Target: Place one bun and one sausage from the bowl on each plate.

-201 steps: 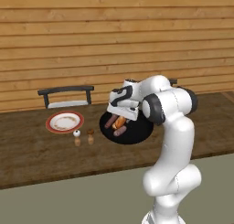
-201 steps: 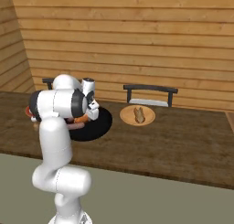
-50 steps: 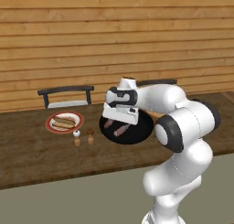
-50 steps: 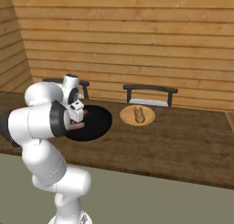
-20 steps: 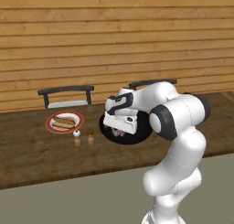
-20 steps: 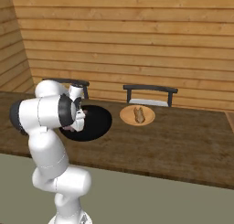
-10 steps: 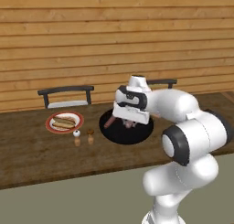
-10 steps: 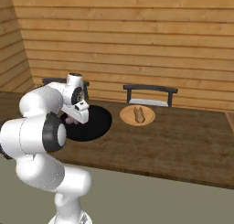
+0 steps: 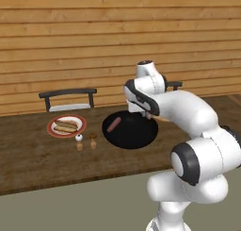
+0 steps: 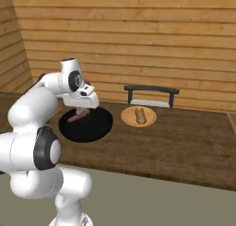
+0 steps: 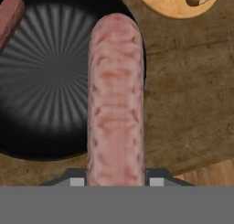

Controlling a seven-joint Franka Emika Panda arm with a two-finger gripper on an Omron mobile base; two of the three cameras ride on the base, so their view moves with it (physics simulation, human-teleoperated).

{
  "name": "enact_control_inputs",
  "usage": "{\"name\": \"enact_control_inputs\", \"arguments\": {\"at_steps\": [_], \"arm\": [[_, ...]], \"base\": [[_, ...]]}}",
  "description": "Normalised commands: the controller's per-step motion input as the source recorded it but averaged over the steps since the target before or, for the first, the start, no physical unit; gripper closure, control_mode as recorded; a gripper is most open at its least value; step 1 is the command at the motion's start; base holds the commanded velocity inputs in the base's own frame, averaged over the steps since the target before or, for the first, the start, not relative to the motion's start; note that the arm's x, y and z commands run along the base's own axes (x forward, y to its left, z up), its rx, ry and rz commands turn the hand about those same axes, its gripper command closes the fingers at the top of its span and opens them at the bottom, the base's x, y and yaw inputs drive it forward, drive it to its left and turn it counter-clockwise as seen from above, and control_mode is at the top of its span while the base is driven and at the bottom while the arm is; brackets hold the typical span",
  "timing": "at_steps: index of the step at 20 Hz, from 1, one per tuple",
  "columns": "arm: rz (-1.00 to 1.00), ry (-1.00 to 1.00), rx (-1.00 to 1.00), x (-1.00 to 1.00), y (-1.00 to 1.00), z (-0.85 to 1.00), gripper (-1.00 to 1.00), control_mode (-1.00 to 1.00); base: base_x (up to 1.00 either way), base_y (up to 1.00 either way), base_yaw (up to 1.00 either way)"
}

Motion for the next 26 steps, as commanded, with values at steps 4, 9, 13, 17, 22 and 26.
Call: {"name": "enact_control_inputs", "arguments": {"at_steps": [4, 9, 13, 17, 22, 26], "arm": [[0.14, -0.20, -0.02, 0.00, -0.94, 0.25, 1.00, -1.00], [0.07, -0.19, 0.05, 0.05, -1.00, 0.00, 1.00, -1.00], [0.05, -0.09, 0.05, 0.21, -1.00, 0.07, 1.00, -1.00], [0.09, 0.00, 0.05, 0.75, -0.74, 0.10, 1.00, -1.00], [0.09, 0.15, 0.01, 1.00, 0.00, -0.09, 1.00, -1.00], [0.12, 0.29, 0.00, 0.93, 0.22, -0.33, 1.00, -1.00]], "base": [[0.00, 0.00, 0.00], [0.00, 0.00, 0.00], [0.00, 0.00, 0.00], [0.00, 0.00, 0.00], [0.00, 0.00, 0.00], [0.00, 0.00, 0.00]]}}
